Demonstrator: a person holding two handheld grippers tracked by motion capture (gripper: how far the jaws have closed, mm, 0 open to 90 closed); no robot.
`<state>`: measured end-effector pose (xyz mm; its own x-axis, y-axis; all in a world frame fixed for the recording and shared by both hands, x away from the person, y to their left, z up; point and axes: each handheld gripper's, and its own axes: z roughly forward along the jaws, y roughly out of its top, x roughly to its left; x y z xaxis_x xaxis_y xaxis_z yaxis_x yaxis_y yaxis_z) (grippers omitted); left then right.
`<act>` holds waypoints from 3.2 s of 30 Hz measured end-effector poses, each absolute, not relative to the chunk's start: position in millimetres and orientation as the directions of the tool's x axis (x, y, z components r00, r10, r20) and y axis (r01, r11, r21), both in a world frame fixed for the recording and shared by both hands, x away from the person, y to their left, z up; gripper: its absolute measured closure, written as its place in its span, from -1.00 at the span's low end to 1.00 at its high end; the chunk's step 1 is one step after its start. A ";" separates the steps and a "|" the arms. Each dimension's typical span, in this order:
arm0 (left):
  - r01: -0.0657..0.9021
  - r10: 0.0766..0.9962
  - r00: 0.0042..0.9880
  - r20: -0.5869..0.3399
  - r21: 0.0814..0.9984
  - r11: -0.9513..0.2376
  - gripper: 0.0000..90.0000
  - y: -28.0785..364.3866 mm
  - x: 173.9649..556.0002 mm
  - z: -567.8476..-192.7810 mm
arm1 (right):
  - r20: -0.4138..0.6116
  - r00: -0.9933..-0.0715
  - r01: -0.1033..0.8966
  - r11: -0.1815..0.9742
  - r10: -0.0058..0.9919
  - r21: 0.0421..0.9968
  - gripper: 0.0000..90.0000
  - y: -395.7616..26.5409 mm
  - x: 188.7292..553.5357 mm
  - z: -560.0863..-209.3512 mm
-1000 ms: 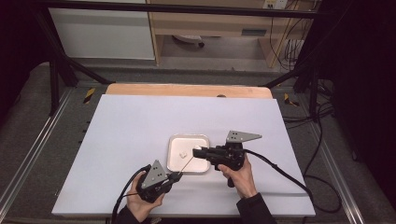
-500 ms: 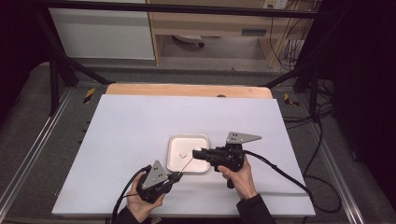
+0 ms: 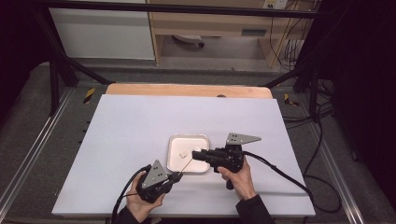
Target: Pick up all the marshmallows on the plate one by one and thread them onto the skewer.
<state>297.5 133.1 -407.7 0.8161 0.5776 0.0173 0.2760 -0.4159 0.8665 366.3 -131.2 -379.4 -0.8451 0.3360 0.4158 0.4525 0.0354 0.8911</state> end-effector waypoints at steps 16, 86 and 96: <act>0.281 0.580 0.814 0.020 0.861 -0.424 0.98 131.3 297.5 -409.6 | 0.416 -0.845 0.450 0.028 0.336 0.893 0.84 -128.9 363.8 -384.3; 0.287 0.611 0.791 0.006 0.879 -0.380 0.98 134.0 302.7 -401.2 | 0.393 -0.855 0.445 0.091 0.339 0.891 0.39 -100.1 352.5 -401.3; 0.352 0.644 0.764 -0.043 0.864 -0.360 0.97 157.1 313.1 -409.1 | 0.258 -0.808 0.394 0.161 0.529 0.905 -0.46 -124.9 362.6 -388.0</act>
